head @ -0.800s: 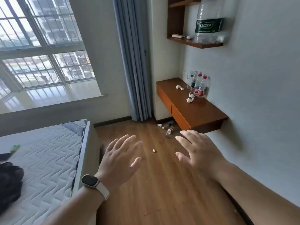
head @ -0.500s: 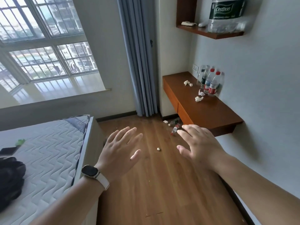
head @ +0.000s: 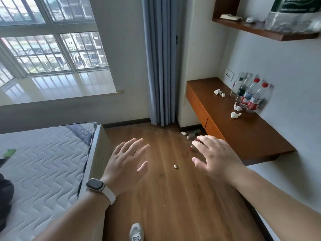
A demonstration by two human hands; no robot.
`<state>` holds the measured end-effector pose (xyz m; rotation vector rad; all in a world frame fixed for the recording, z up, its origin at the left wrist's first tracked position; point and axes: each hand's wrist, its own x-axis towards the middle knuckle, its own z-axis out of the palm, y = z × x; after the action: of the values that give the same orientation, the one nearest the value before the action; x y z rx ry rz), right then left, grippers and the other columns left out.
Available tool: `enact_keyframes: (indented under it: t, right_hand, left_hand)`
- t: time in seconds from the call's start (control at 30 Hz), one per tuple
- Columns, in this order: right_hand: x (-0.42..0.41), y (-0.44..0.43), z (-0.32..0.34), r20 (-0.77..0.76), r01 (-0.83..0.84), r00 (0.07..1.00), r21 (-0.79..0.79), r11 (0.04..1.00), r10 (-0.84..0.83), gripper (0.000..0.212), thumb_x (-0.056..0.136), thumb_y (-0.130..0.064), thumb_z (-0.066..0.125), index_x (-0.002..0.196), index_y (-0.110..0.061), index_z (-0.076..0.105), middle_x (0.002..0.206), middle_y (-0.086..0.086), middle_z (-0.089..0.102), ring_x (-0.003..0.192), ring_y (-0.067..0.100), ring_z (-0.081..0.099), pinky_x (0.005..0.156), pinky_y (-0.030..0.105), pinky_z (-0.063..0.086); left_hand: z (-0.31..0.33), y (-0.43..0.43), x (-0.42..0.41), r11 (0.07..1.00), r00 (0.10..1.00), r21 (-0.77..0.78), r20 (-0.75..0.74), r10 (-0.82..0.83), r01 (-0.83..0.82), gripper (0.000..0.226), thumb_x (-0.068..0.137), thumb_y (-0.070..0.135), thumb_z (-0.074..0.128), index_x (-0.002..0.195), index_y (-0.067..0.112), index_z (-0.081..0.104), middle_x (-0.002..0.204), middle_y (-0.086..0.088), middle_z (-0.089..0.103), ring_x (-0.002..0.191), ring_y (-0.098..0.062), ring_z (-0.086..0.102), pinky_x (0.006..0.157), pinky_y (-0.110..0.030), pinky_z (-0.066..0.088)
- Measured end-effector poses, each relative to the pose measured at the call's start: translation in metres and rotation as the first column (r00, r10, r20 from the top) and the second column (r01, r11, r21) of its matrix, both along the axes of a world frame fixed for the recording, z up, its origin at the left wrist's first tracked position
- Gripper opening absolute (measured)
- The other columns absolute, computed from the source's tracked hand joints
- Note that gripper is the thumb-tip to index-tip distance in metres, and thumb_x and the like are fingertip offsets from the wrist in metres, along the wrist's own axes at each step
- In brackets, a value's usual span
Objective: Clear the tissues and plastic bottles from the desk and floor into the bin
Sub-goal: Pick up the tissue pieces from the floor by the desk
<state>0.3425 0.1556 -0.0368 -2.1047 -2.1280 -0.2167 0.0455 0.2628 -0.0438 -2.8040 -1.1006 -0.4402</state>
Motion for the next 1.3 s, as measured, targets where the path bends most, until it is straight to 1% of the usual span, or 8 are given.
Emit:
enact_keyframes:
  t: [0.17,0.37,0.57,0.73,0.9,1.03,1.2,1.3]
  right_hand:
    - [-0.027,0.086,-0.006,0.004,0.106,0.994,-0.068,0.992,-0.106,0.059,0.087,-0.054,0.036,0.125,-0.017,0.062,0.129,0.008,0.06,0.121,0.026,0.054,0.094,0.041,0.046]
    - [-0.055,0.189,0.001,0.02,0.167,0.986,-0.088,0.982,-0.166,0.058,0.088,-0.054,0.036,0.127,-0.019,0.059,0.131,0.005,0.057,0.124,0.024,0.051,0.097,0.04,0.044]
    - [-0.066,0.238,-0.004,0.03,0.222,0.975,-0.132,0.966,-0.22,0.059,0.089,-0.055,0.034,0.129,-0.019,0.059,0.132,0.004,0.057,0.124,0.024,0.051,0.098,0.04,0.044]
    - [-0.048,0.277,-0.01,0.016,0.26,0.965,-0.16,0.952,-0.261,0.06,0.09,-0.056,0.031,0.133,-0.02,0.053,0.137,0.004,0.053,0.129,0.023,0.047,0.102,0.041,0.04]
    - [-0.015,0.325,-0.03,-0.02,0.297,0.952,-0.165,0.94,-0.304,0.057,0.09,-0.055,0.036,0.131,-0.02,0.054,0.136,0.003,0.053,0.127,0.023,0.047,0.101,0.04,0.041]
    - [0.031,0.38,-0.048,-0.045,0.305,0.948,-0.154,0.94,-0.315,0.058,0.089,-0.055,0.037,0.131,-0.018,0.054,0.135,0.003,0.054,0.127,0.023,0.047,0.099,0.04,0.042]
    - [0.071,0.463,-0.055,-0.114,0.329,0.927,-0.209,0.921,-0.357,0.061,0.088,-0.057,0.032,0.132,-0.019,0.052,0.138,0.005,0.05,0.13,0.023,0.043,0.101,0.042,0.04]
    - [0.094,0.498,-0.053,-0.126,0.346,0.919,-0.195,0.918,-0.373,0.06,0.089,-0.055,0.033,0.131,-0.018,0.052,0.137,0.005,0.051,0.128,0.024,0.044,0.1,0.044,0.043]
  left_hand:
    - [-0.013,0.107,-0.02,0.997,0.999,-0.071,0.01,-0.038,0.039,0.049,0.086,0.043,0.049,0.13,0.024,0.057,0.14,-0.003,0.055,0.133,-0.026,0.049,0.108,-0.049,0.041]
    - [-0.018,0.23,-0.045,0.992,0.995,-0.08,0.003,-0.097,0.097,0.049,0.086,0.044,0.049,0.131,0.024,0.056,0.139,-0.004,0.055,0.132,-0.027,0.049,0.107,-0.048,0.041]
    - [-0.019,0.296,-0.035,0.982,0.986,-0.094,-0.021,-0.168,0.165,0.051,0.087,0.045,0.049,0.132,0.023,0.058,0.141,-0.004,0.054,0.133,-0.026,0.049,0.108,-0.048,0.04]
    - [-0.025,0.346,-0.011,0.972,0.976,-0.104,-0.038,-0.213,0.208,0.052,0.087,0.046,0.048,0.132,0.024,0.058,0.141,-0.004,0.055,0.133,-0.026,0.049,0.109,-0.047,0.039]
    - [-0.039,0.409,0.019,0.962,0.963,-0.108,-0.064,-0.26,0.253,0.051,0.088,0.046,0.047,0.132,0.022,0.059,0.141,-0.004,0.055,0.133,-0.027,0.048,0.108,-0.049,0.04]
    - [-0.041,0.471,0.06,0.958,0.956,-0.075,-0.076,-0.283,0.277,0.049,0.09,0.043,0.047,0.13,0.02,0.061,0.139,-0.005,0.057,0.132,-0.027,0.049,0.109,-0.047,0.038]
    - [-0.028,0.552,0.122,0.946,0.942,-0.05,-0.09,-0.324,0.321,0.046,0.09,0.042,0.049,0.129,0.02,0.061,0.136,-0.003,0.057,0.13,-0.028,0.049,0.109,-0.044,0.035]
    - [-0.021,0.593,0.161,0.937,0.932,-0.02,-0.093,-0.349,0.349,0.045,0.088,0.04,0.051,0.127,0.021,0.06,0.135,-0.003,0.057,0.129,-0.027,0.048,0.109,-0.041,0.032]
